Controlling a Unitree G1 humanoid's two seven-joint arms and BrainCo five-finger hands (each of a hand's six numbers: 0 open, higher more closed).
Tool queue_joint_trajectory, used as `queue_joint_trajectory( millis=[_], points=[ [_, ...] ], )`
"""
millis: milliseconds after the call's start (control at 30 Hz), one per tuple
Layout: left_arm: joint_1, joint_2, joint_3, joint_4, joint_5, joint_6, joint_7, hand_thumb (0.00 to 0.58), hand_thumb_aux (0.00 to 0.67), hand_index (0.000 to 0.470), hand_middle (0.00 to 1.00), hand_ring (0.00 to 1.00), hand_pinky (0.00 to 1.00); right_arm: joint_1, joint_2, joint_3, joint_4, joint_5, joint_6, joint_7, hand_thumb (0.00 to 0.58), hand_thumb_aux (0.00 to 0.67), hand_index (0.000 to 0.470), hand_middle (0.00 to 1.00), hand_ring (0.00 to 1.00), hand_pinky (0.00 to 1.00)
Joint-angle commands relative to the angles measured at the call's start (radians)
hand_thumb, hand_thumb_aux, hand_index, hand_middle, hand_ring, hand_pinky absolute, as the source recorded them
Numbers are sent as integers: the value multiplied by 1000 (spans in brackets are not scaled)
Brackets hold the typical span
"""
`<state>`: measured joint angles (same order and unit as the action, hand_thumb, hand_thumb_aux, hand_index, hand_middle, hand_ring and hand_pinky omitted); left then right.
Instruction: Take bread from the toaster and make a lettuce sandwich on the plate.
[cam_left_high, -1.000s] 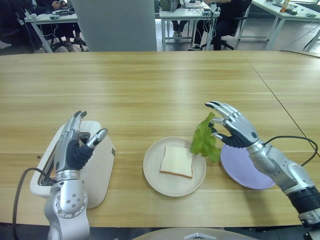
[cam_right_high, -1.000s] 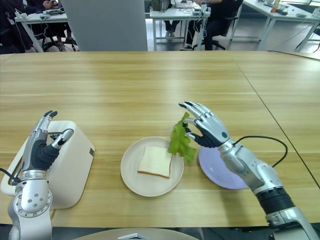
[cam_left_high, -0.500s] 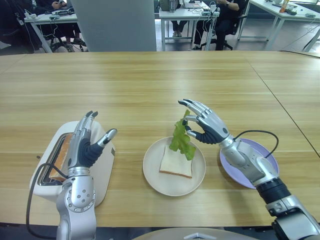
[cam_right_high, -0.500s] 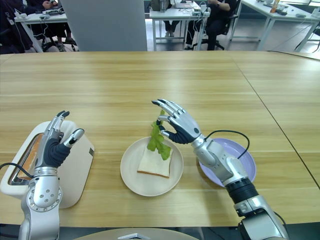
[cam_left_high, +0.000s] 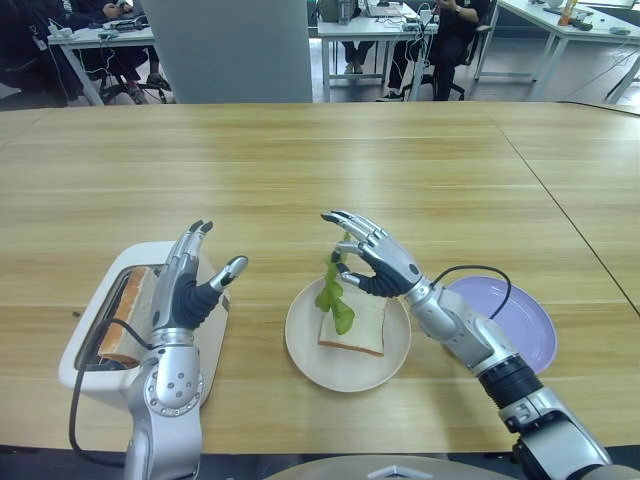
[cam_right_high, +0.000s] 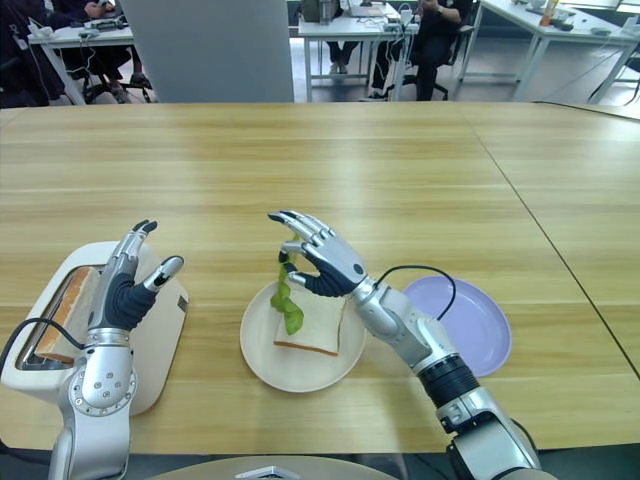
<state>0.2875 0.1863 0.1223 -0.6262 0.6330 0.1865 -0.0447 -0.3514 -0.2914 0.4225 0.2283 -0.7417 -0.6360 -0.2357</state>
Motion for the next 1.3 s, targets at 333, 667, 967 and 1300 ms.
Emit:
queue_joint_trajectory(
  millis=[333,667,967,1300],
  points=[
    [-32,6,-68,42,6,8,-9,0,0,0,0,0,0,28,1,67,167,-41,18,14,580,670,460,0,0,0],
    [-5,4,-66,22,3,15,-4,0,0,0,0,0,0,44,-88,39,207,-29,72,25,580,670,460,0,0,0],
    [29,4,-35,20,-8,7,12,0,0,0,0,0,0,79,-193,-10,92,-18,64,58,580,670,460,0,0,0],
    [67,-2,-10,-2,-12,8,22,0,0,0,0,0,0,102,-255,-19,69,-20,41,77,580,670,460,0,0,0]
  ],
)
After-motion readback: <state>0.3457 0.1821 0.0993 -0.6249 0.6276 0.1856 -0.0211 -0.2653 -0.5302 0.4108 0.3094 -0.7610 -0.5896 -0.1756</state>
